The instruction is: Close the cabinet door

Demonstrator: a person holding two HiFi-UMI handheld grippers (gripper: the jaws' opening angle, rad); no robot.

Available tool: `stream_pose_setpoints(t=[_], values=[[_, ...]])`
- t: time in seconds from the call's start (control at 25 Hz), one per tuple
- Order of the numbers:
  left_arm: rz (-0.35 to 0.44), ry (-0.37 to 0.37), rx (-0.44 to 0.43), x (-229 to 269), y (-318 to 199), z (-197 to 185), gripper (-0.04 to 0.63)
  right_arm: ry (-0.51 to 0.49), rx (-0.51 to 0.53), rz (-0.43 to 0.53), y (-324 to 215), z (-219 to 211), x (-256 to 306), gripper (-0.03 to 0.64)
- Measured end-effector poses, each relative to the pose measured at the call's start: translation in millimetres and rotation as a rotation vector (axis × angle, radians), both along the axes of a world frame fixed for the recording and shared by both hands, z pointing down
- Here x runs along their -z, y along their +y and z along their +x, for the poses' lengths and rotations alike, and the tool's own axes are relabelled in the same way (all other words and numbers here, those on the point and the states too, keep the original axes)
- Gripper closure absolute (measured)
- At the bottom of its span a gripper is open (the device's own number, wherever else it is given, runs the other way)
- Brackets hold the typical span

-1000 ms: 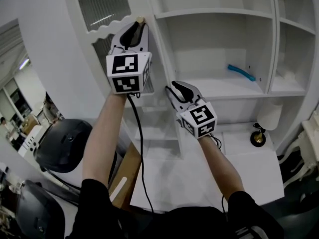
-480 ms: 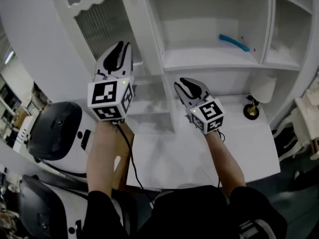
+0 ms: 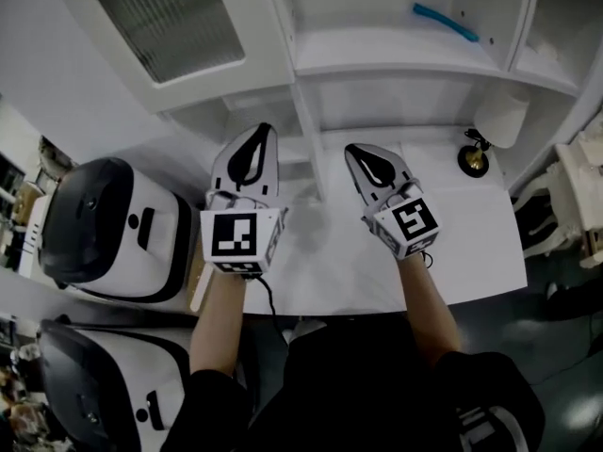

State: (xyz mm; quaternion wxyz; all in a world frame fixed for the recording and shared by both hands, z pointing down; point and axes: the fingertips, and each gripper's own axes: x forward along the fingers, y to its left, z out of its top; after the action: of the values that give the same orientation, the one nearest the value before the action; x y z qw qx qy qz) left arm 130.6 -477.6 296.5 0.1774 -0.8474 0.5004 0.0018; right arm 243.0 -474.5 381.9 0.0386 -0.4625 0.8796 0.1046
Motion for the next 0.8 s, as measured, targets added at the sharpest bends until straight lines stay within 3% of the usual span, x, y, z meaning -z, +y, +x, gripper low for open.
stream_pose_setpoints(t=[0.12, 0.56, 0.8], values=[[-0.073, 0.063, -0.002, -31.5, 5.4, 8.7, 0.572, -0.005, -0.028, -0.059, 7.7, 7.4, -19.6, 0.592], [-0.185, 0.027, 0.100, -115.1, 37.9, 31.1, 0.572, -0.049, -0.033, -0.185, 34.4, 14.0, -66.9, 0.597], [-0.205, 0.124, 0.191, -131.1, 49.7, 23.6, 0.572, 0.065, -0.036, -0.178, 51.8, -1.7, -79.2, 0.597]])
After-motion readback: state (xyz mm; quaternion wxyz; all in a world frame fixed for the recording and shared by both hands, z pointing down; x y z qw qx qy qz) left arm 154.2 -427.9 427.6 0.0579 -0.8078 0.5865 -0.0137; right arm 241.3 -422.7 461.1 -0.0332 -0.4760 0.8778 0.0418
